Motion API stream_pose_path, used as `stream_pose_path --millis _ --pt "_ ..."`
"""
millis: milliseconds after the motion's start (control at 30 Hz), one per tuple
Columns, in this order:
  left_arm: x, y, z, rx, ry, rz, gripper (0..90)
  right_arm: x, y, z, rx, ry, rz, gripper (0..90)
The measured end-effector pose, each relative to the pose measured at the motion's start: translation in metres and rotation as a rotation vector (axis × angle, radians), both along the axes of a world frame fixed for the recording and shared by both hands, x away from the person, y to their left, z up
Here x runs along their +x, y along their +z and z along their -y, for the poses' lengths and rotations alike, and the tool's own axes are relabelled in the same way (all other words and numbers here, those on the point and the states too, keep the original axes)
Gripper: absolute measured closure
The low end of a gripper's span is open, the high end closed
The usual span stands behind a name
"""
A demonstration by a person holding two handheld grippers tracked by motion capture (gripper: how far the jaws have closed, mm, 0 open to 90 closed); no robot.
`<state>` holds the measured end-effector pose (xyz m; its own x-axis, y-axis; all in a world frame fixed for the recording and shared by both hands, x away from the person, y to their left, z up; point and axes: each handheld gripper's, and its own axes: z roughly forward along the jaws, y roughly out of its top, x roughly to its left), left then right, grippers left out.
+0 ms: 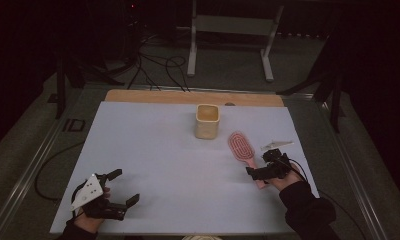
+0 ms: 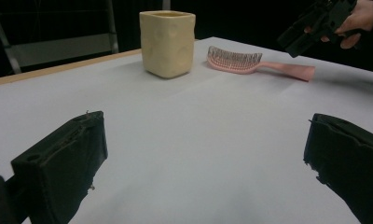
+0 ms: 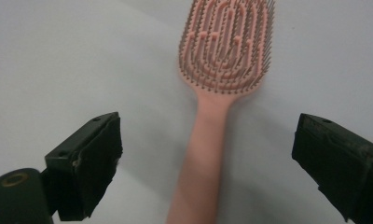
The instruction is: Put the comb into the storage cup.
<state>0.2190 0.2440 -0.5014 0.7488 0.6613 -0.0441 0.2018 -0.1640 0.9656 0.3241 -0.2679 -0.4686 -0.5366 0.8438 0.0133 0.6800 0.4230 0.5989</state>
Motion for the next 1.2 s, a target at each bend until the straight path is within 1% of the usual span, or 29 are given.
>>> stream_pose_path --millis 67,100,267,300,400,433,467,500,533,567,633,700,733,767,867,1000,1033,1100,1133,1200 --pt "0.000 0.000 0.000 -0.001 -0.001 -0.001 0.1 0.001 0.000 -0.001 -0.012 -0.014 0.000 8.3" --pt "0.000 0.000 0.000 -0.001 -0.001 -0.001 0.1 0.001 0.001 -0.001 -0.017 -0.011 -0.002 8.3" --pt "0.000 0.000 0.000 -0.003 -0.002 -0.001 0.1 0.004 0.002 -0.002 -0.014 -0.022 -0.016 8.3" --pt "0.000 0.000 0.000 -0.002 -0.002 0.000 0.1 0.005 0.003 -0.002 -0.002 -0.023 -0.028 8.4" --pt "-0.001 0.000 0.001 -0.003 -0.004 0.000 0.1 0.007 0.003 -0.002 -0.010 -0.028 -0.038 8.6" --pt "-0.001 0.000 0.002 -0.002 -0.008 0.001 0.1 0.010 0.004 -0.002 -0.020 -0.023 -0.055 10.1" --pt "-0.001 0.000 0.002 -0.002 -0.008 0.001 0.1 0.010 0.004 -0.002 -0.020 -0.023 -0.055 10.1" --pt "-0.001 0.001 0.002 0.000 -0.011 0.001 0.1 0.013 0.004 -0.002 -0.031 -0.021 -0.067 11.3" --pt "-0.001 0.001 0.002 0.000 -0.011 0.001 0.1 0.014 0.004 -0.002 -0.031 -0.022 -0.076 11.5" --pt "-0.001 0.001 0.002 0.001 -0.013 0.001 0.1 0.014 0.004 -0.002 -0.031 -0.022 -0.076 11.5" --pt "-0.001 0.001 0.002 0.001 -0.014 0.001 0.1 0.017 0.005 -0.003 -0.029 -0.042 -0.082 9.8" --pt "-0.001 0.001 0.002 -0.005 -0.014 0.001 0.1 0.018 0.005 -0.004 -0.038 -0.041 -0.085 9.0" --pt "-0.001 0.001 0.002 -0.007 -0.015 0.000 0.1 0.020 0.006 -0.006 -0.039 -0.058 -0.093 8.8" --pt "-0.001 0.001 0.002 -0.007 -0.017 0.000 0.1 0.022 0.007 -0.007 -0.034 -0.062 -0.103 8.0" --pt "-0.001 0.001 0.002 -0.006 -0.020 0.000 0.1 0.026 0.006 -0.011 -0.058 -0.065 -0.125 8.1" --pt "-0.002 0.001 0.002 -0.011 -0.020 -0.001 0.1 0.030 0.003 -0.018 -0.093 -0.094 -0.146 8.1" --pt "-0.002 0.001 0.002 -0.011 -0.020 -0.001 0.1 0.031 0.002 -0.019 -0.104 -0.091 -0.155 8.2" --pt "-0.002 0.001 0.002 -0.013 -0.022 -0.002 0.1 0.033 0.000 -0.021 -0.106 -0.103 -0.170 8.9" --pt "-0.002 0.001 0.002 -0.013 -0.023 -0.001 0.1 0.034 -0.001 -0.022 -0.108 -0.111 -0.180 11.5" --pt "-0.002 0.001 0.002 -0.014 -0.024 -0.002 0.1 0.036 -0.002 -0.023 -0.134 -0.113 -0.185 13.2"
